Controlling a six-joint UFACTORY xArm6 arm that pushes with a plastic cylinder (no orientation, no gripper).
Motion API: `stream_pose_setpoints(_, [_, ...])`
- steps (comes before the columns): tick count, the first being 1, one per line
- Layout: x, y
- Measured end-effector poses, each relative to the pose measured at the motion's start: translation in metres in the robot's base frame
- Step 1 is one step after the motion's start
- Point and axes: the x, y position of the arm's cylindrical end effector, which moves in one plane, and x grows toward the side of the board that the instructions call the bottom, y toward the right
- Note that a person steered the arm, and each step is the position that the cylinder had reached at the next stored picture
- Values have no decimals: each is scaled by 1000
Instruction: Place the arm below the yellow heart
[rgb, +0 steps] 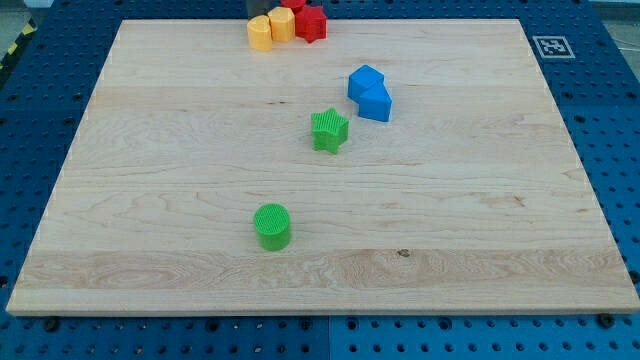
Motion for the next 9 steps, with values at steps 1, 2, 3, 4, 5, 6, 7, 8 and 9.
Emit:
stream_pose_setpoints(1, [0,4])
stream_pose_setpoints(2, [-1,-1])
stream_pose_setpoints(3, [5,-28])
stream_pose_setpoints(4, [12,-61])
stream_pose_setpoints(5, [19,-86])
stream_pose_setpoints(6, [31,-111])
stream_pose_setpoints(7, [48,-143])
stream_pose_setpoints(8, [63,-167])
stream_pose_setpoints(9, [79,-183])
